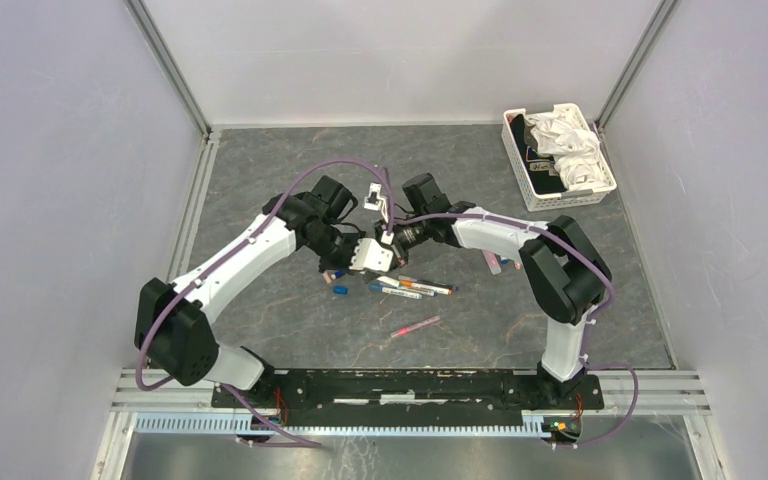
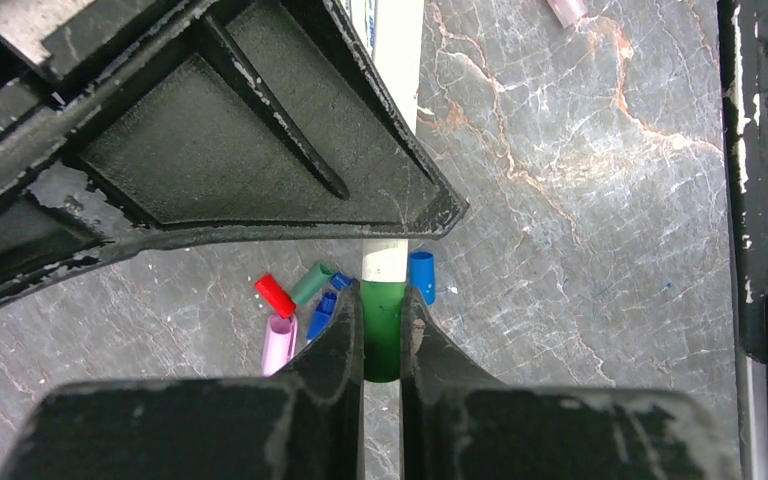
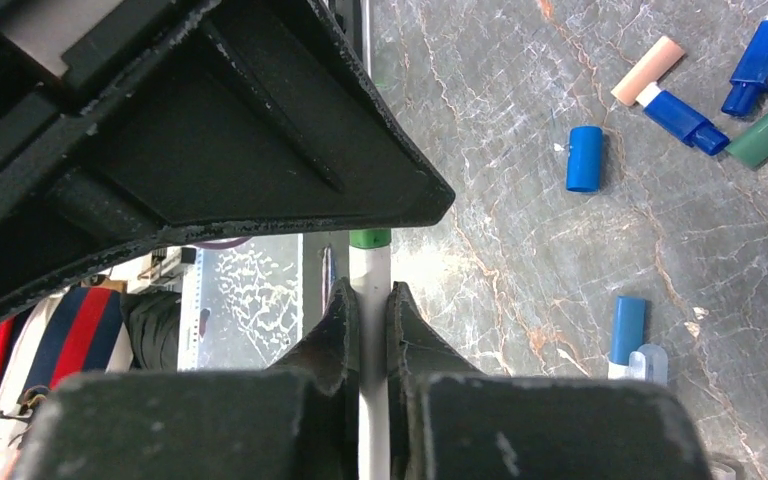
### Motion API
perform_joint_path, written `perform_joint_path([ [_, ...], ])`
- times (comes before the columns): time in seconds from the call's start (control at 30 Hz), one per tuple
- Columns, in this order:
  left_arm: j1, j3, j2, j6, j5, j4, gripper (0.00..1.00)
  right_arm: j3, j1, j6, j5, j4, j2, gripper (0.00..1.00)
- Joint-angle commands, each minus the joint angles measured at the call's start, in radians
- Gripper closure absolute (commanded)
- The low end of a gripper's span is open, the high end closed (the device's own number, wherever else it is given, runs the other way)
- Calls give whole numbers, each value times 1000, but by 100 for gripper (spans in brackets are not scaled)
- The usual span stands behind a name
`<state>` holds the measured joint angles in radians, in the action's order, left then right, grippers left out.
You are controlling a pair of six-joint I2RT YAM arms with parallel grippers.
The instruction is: Open the pen caps
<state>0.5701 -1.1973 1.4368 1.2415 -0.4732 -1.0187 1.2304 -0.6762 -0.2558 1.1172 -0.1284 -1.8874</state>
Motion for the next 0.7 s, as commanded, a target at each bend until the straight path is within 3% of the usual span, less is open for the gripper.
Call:
perform_joint_path([
  [0.0,-18,-10,-43,37,94,34,98,-39,20,81,-4,-65,36,100],
  [0.1,-79,12,-37,91,195,69,98,-87,48,114,-36,-98,74,100],
  [0.23,-205,-46,11,116,174,67,98,-163,80,119,-65,-94,127,100],
  [0.4,-249,-23,8,88,185,139,98,-191,132,146,-115,-143,178,100],
  [0.5,-247,1,3,49,139,166,98,-191,204,119,-245,-149,233,100],
  [0.67,-217,30,52,-75,80,245,98,-188,337,58,-662,-184,291,100],
])
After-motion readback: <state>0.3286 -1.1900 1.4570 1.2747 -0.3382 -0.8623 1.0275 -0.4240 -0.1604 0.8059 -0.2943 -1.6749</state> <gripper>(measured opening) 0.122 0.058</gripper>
